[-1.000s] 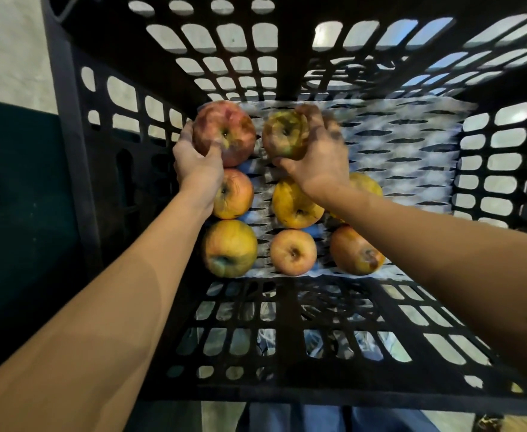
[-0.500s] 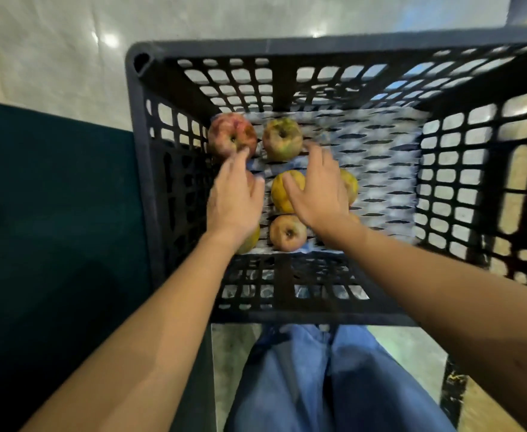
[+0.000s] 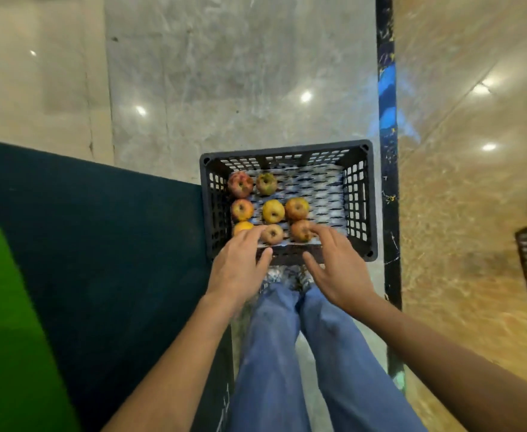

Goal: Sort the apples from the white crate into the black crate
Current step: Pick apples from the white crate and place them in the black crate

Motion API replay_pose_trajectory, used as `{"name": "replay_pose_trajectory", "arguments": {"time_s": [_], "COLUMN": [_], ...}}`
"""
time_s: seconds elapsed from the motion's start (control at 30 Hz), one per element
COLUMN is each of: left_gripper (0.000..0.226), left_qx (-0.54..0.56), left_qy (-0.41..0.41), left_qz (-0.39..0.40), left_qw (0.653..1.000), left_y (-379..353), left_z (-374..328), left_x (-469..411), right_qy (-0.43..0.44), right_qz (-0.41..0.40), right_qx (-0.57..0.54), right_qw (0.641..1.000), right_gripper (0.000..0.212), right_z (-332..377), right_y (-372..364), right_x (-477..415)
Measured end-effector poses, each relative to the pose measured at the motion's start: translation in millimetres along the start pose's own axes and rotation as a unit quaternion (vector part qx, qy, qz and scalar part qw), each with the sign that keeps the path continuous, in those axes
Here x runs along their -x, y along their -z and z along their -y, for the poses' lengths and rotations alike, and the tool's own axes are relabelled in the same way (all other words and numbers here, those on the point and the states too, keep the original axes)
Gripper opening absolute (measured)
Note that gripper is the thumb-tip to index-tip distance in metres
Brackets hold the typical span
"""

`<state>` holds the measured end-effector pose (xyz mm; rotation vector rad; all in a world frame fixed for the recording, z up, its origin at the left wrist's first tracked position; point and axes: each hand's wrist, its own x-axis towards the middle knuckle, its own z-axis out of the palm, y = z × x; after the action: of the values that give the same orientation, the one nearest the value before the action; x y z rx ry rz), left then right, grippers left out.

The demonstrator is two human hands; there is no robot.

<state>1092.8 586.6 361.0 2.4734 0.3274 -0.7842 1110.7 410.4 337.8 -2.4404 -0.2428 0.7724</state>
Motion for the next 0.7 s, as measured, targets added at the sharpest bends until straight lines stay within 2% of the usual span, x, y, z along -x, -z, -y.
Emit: {"name": "replay_pose_trajectory", "arguments": {"time_s": [0.23, 0.47, 0.6, 0.7], "left_gripper": [0.045, 0.041, 0.043, 0.042], "left_qx": [-0.027, -0.052, -0.088, -0.130], "left_qy": [-0.063, -0.161, -0.238, -0.313], "left_qz": [-0.016, 0.017, 0.066, 0.104], "left_qw": [0.998, 0.986, 0.965, 0.935], "left_y": [61.5, 92.4, 98.4, 98.8], "left_z": [-73.0, -123.6, -143.8, -159.9], "left_x": [85.0, 125.1, 119.5, 119.5], "right_qy": [0.011, -0.076, -0.162, -0.255], "right_qz": [-0.037, -0.140, -0.207, -0.275], "right_qx": [0.005, -0.045, -0.086, -0.153], "right_qw": [0.999, 0.986, 0.961, 0.914], "right_gripper": [0.041, 0.041, 0.045, 0.042], "right_z": [30.3, 42.3, 45.6, 50.9], "right_y": [87.3, 129.5, 133.1, 121.2], "right_x": [110.3, 181.8, 219.8, 254.0]}}
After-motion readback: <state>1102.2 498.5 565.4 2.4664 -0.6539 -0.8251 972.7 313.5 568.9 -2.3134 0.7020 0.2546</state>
